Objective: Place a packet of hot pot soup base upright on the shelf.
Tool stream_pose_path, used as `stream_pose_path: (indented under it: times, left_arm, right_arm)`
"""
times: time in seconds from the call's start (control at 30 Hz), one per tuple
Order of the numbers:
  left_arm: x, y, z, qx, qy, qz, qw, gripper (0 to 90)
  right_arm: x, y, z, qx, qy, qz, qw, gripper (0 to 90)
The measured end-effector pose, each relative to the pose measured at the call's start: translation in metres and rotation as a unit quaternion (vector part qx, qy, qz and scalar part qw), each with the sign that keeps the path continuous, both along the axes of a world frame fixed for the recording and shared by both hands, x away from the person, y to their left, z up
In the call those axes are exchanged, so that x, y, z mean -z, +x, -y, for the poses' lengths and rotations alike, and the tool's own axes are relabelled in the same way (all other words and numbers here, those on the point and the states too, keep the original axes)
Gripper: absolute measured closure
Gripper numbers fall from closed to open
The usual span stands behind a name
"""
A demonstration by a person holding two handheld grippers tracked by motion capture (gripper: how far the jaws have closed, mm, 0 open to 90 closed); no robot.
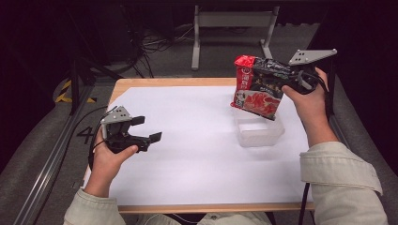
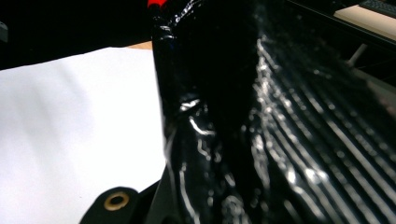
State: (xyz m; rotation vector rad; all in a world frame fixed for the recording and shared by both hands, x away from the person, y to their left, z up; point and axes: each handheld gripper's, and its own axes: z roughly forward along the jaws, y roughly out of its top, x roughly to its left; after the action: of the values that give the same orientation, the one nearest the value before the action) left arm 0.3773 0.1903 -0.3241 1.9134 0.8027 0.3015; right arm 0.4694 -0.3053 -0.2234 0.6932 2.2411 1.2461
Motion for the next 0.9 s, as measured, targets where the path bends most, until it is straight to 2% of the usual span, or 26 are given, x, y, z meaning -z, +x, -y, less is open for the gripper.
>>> stream_pose_path:
  times: [0.53,0.9]
  left_arm:
    - [0.001,0.001,0.000,0.003,0.006,0.000,1.0000,11.1]
    - [0.002,0.001,0.001,0.001,0.001,-0.006,1.0000,11.1]
  right_arm:
    - [0.023,0.006,0.014,0.025,0.003,-0.014,0.9996,83.1]
    - [0.039,0.011,0.017,0.038,-0.005,-0.024,0.9990,83.1]
